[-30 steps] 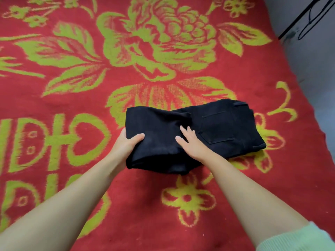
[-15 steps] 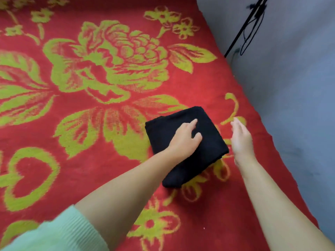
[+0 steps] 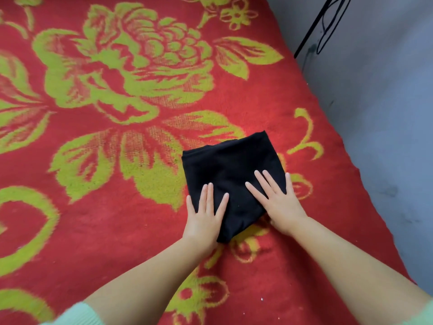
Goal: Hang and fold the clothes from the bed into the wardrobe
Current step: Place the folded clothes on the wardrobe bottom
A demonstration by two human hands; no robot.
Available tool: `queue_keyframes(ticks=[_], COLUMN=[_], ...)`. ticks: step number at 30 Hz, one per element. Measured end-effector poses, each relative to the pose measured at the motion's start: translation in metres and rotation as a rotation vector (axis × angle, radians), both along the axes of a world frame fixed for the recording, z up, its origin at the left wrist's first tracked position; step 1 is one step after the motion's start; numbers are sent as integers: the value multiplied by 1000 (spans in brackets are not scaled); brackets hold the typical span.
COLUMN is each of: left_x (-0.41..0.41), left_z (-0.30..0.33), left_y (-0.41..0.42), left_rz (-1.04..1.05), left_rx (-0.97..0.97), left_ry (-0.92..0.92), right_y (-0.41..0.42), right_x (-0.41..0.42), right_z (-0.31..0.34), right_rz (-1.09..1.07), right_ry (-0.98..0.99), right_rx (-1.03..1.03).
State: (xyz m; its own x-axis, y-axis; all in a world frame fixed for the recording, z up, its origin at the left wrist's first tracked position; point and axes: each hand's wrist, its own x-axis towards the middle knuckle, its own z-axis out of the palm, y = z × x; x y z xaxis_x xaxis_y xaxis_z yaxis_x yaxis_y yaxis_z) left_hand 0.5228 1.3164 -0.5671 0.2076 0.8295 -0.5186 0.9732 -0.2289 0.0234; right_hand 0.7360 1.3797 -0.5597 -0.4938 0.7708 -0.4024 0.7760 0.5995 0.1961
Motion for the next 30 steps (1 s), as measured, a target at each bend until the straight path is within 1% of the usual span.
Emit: queue_keyframes(ticks=[2, 4, 8, 10, 13, 15, 18, 20, 22, 24, 26, 28, 30], left_x=[3, 4, 9, 10, 11, 14, 3, -19, -49, -80, -113, -146, -184], left_z=[-4, -9, -7, 0, 19, 35, 62, 77, 97, 119, 142, 160, 175], left_y=[2, 4, 4, 1, -10, -16, -16, -12, -11, -17, -36, -62, -100], left_rz=[21, 33, 39, 72, 223, 337, 517, 579, 593, 597, 611, 617, 640], left_rx=[17, 65, 71, 66, 70, 76, 152, 223, 278, 337, 374, 510, 591], left_ry=[-1, -5, 1, -38, -159, -222, -299, -361, -439, -461, -417, -380, -327], right_y=[5, 11, 13, 14, 20, 23, 26, 30, 33, 30, 19, -2, -28], right_x=[0, -1, -4, -5, -12, -24, -52, -76, -104, -133, -164, -195, -233], right_z=[-10, -14, -12, -3, 24, 48, 91, 123, 154, 180, 202, 217, 232], right_rz=[-8, -3, -33, -17, 61, 93, 184, 259, 335, 393, 440, 484, 562], right_ry=[70, 97, 96, 109, 101, 137, 205, 237, 268, 282, 297, 325, 365], right_rx=[103, 163, 210, 221, 239, 251, 282, 319, 352, 375, 388, 395, 376])
